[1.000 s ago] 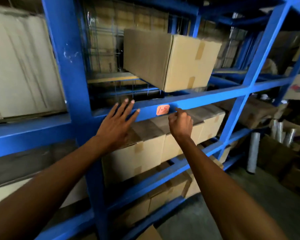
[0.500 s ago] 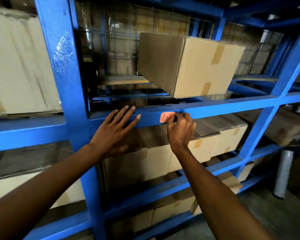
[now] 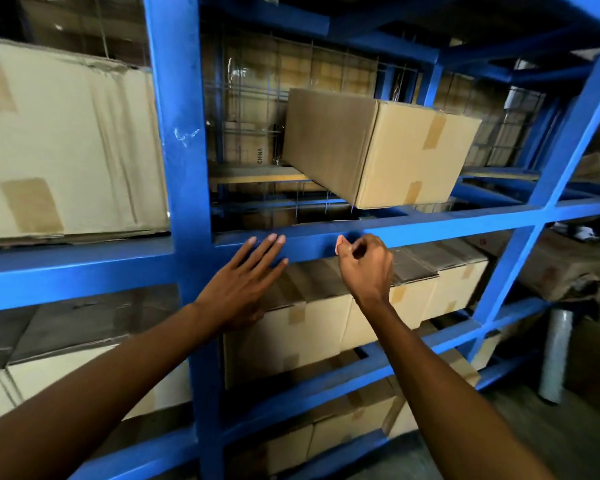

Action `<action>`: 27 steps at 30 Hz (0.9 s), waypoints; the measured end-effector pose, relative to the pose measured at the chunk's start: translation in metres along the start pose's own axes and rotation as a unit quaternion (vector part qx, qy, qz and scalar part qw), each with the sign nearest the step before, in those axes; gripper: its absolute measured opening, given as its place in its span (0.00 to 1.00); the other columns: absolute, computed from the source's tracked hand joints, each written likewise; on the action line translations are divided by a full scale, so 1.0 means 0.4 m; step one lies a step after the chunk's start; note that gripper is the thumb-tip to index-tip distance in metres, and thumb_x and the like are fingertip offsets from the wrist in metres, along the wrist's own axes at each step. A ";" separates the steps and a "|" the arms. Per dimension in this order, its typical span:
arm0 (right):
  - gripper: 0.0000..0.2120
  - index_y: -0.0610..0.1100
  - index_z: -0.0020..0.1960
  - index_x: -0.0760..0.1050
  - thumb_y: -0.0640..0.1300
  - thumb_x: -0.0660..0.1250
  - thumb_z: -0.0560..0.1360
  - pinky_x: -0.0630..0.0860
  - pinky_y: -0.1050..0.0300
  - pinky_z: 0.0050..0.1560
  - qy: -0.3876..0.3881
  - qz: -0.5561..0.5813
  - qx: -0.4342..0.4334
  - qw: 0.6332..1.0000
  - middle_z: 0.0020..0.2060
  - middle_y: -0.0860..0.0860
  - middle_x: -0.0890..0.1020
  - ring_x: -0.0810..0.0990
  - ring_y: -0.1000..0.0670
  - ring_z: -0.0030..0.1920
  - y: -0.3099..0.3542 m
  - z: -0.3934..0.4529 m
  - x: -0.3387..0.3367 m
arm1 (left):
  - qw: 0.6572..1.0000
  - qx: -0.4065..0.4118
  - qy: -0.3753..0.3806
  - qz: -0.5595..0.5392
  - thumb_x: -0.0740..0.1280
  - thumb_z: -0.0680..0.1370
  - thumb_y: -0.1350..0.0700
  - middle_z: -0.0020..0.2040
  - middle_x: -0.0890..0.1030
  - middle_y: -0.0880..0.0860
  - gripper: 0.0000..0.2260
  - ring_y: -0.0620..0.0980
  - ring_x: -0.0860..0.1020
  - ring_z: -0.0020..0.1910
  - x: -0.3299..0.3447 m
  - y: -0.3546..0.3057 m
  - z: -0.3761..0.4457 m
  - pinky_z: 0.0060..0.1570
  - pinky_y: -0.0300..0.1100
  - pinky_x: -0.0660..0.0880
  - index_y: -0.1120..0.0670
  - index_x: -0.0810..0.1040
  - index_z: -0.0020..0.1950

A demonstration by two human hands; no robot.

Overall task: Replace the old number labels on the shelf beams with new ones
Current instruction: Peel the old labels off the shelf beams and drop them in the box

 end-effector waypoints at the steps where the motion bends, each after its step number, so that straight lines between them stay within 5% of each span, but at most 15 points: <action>1: 0.12 0.44 0.36 0.71 0.52 0.66 0.71 0.77 0.42 0.46 0.002 0.004 0.009 1.000 0.35 0.47 0.78 0.77 0.45 0.37 0.009 -0.017 -0.002 | 1.000 0.003 -0.001 -0.003 0.74 0.59 0.43 0.75 0.57 0.65 0.47 0.62 0.54 0.75 0.005 0.002 -0.027 0.71 0.57 0.50 0.59 0.62 0.73; 7: 0.08 0.41 0.41 0.75 0.46 0.68 0.71 0.78 0.47 0.43 0.034 -0.003 0.063 0.997 0.38 0.44 0.82 0.80 0.43 0.40 0.066 -0.188 0.017 | 0.999 -0.003 0.019 -0.028 0.71 0.62 0.48 0.74 0.60 0.65 0.39 0.60 0.50 0.75 0.071 0.023 -0.222 0.72 0.58 0.50 0.61 0.66 0.71; 14: 0.08 0.40 0.42 0.78 0.46 0.67 0.71 0.78 0.49 0.44 0.101 -0.020 0.150 0.983 0.37 0.44 0.84 0.81 0.42 0.42 0.027 -0.490 0.108 | 0.991 0.032 0.122 -0.033 0.72 0.61 0.47 0.72 0.65 0.65 0.38 0.61 0.63 0.72 0.167 -0.017 -0.385 0.71 0.56 0.46 0.62 0.70 0.68; 17: 0.07 0.41 0.42 0.79 0.44 0.65 0.71 0.78 0.50 0.43 0.133 -0.042 0.186 0.973 0.38 0.41 0.84 0.82 0.40 0.43 -0.029 -0.620 0.140 | 0.989 0.027 0.138 -0.055 0.68 0.65 0.46 0.74 0.60 0.65 0.36 0.62 0.58 0.74 0.193 -0.055 -0.441 0.72 0.57 0.42 0.60 0.67 0.71; 21: 0.09 0.40 0.44 0.80 0.44 0.64 0.71 0.78 0.45 0.48 0.218 -0.093 0.245 0.940 0.42 0.39 0.84 0.81 0.38 0.47 -0.117 -0.771 0.192 | 0.983 0.047 0.168 -0.061 0.60 0.73 0.44 0.76 0.43 0.66 0.38 0.62 0.42 0.76 0.239 -0.098 -0.481 0.70 0.59 0.33 0.60 0.51 0.76; 27: 0.12 0.38 0.43 0.80 0.47 0.64 0.73 0.76 0.50 0.46 0.314 -0.169 0.293 0.887 0.45 0.38 0.83 0.81 0.39 0.48 -0.224 -0.978 0.233 | 0.979 0.035 0.195 -0.052 0.59 0.73 0.39 0.75 0.40 0.67 0.39 0.63 0.38 0.75 0.299 -0.155 -0.503 0.69 0.59 0.33 0.57 0.48 0.76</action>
Point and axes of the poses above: each hand's wrist, its own z-axis towards the middle knuckle, its own x-axis out of the palm, y = z × x, the point moved 6 cm from there along z, towards the middle knuckle
